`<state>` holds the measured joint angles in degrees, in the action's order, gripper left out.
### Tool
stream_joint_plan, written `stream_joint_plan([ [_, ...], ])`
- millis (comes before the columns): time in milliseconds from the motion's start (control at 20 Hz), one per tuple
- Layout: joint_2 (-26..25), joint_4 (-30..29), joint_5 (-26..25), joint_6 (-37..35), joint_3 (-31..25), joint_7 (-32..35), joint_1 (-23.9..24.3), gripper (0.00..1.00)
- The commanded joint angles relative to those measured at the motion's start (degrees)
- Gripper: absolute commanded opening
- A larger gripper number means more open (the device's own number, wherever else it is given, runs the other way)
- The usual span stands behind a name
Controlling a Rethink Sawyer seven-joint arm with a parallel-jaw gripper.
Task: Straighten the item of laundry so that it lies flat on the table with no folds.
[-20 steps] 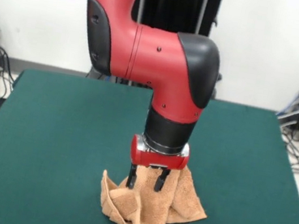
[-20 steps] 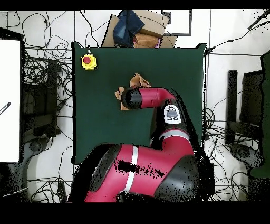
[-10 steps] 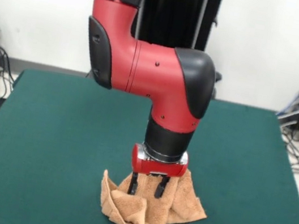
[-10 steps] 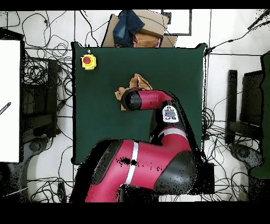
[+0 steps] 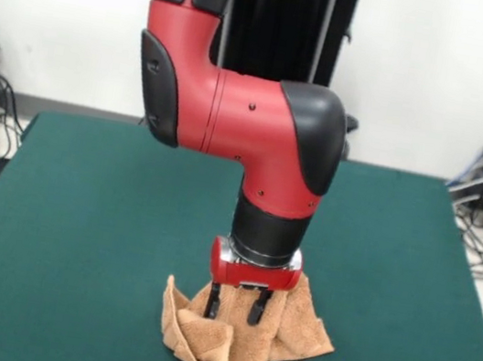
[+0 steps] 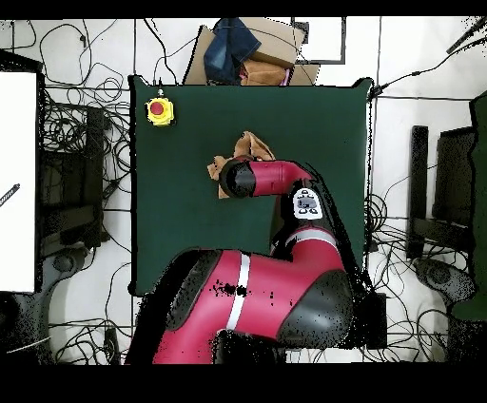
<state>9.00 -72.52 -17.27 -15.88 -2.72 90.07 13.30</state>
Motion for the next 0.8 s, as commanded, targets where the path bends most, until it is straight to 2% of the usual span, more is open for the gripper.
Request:
stream_joint_plan([
  [50,-2.3,1.8,-1.4,2.2,0.9,6.7,-0.4,1.0],
  [200,-1.6,2.0,-0.9,1.0,1.2,6.8,-0.4,1.0],
  [600,5.2,-1.4,0.1,-6.3,1.3,5.0,-0.5,1.0],
  [800,5.0,-0.9,0.1,-7.0,0.5,4.1,0.4,1.0],
])
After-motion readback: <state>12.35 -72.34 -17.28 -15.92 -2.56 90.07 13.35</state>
